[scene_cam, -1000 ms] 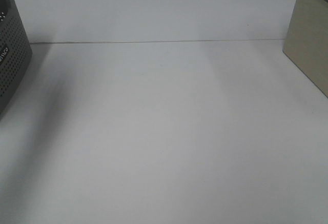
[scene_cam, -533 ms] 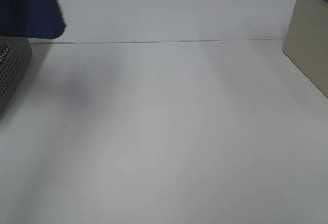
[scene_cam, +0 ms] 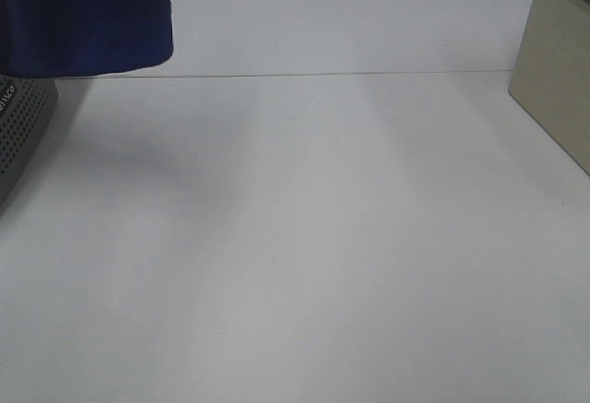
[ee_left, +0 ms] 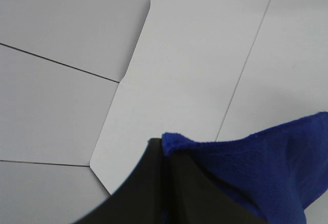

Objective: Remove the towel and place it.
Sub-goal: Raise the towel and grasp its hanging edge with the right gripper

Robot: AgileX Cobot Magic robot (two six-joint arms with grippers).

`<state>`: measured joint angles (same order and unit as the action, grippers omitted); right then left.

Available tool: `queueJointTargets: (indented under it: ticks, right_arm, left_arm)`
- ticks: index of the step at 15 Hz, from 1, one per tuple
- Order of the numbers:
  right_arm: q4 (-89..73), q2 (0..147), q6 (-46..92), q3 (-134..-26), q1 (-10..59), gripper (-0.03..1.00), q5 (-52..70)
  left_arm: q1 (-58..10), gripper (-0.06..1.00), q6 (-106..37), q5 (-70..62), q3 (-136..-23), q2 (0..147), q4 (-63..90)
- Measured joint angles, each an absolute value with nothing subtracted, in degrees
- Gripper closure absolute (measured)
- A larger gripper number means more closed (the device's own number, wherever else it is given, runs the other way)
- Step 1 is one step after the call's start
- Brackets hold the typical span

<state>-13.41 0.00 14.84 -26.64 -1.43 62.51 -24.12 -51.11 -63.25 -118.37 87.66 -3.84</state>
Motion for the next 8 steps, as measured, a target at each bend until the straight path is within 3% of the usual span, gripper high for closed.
queueJointTargets:
  ticks: [5, 8]
  right_arm:
    - [-23.72, 9.91, 18.45, -26.76, -1.43, 0.24, 52.25]
    - [-37.41, 22.29, 36.5, -26.76, -1.43, 0.24, 44.52]
  left_arm:
    - [-28.07, 0.94, -51.05, -63.25, -118.37, 87.66, 0.0]
    - [-28.25, 0.94, -51.05, -63.66, -118.37, 87.66, 3.9]
